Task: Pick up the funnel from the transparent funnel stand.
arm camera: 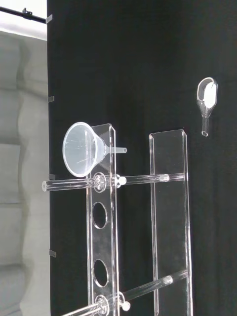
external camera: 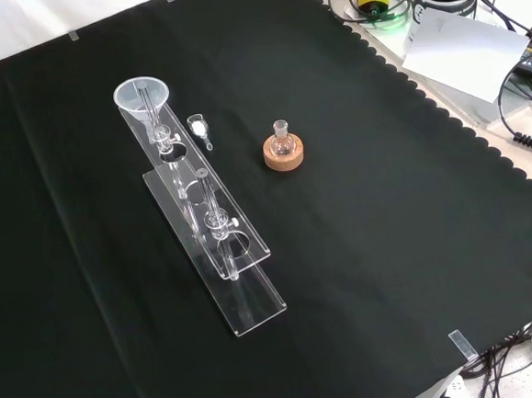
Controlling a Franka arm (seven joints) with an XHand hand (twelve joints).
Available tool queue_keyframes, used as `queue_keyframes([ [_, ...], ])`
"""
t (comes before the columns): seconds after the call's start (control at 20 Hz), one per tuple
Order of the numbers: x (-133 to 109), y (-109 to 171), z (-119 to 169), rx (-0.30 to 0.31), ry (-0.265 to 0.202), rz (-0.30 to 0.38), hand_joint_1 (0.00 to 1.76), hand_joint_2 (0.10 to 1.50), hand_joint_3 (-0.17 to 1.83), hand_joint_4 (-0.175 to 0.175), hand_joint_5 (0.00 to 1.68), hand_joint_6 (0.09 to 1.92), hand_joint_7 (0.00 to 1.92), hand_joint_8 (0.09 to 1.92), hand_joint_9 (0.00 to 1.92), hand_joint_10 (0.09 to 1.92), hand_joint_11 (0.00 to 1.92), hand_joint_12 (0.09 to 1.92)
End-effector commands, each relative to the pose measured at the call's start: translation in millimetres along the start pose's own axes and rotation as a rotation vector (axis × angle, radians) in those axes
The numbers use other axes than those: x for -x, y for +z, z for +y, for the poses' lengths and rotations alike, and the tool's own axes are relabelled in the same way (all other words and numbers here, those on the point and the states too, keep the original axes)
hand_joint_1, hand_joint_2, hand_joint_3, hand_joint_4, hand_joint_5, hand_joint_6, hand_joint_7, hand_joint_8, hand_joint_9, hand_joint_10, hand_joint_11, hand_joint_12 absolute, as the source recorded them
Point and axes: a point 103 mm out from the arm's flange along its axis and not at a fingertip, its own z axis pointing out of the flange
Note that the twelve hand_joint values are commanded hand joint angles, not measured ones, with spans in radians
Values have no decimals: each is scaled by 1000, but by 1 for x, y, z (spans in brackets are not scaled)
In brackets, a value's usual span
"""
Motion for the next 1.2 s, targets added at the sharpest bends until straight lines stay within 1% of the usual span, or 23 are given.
queue_keyframes([
  [0.05,0,0,0,8,1,-17,91,1148,455,-4,249,87,13,536,173,648,30,1346],
  [0.1,-1,0,0,9,2,-21,46,1188,444,-1,251,87,13,533,168,641,15,1333],
  [0.2,3,0,0,13,9,0,10,1221,433,0,252,87,13,530,164,635,3,1323],
  [0.35,5,-1,0,17,13,3,0,1232,427,1,254,87,15,530,164,633,0,1320],
  [0.55,-1,4,5,3,25,11,0,1235,421,1,257,87,17,529,166,633,0,1319],
  [0.65,4,8,10,-2,33,19,0,1236,419,1,259,87,18,529,167,632,0,1319],
  [0.9,20,21,27,-18,57,27,0,1238,412,0,262,87,19,529,169,632,0,1319],
  [1.2,37,38,59,-44,65,28,0,1238,402,-2,264,87,23,528,173,631,0,1318],
])
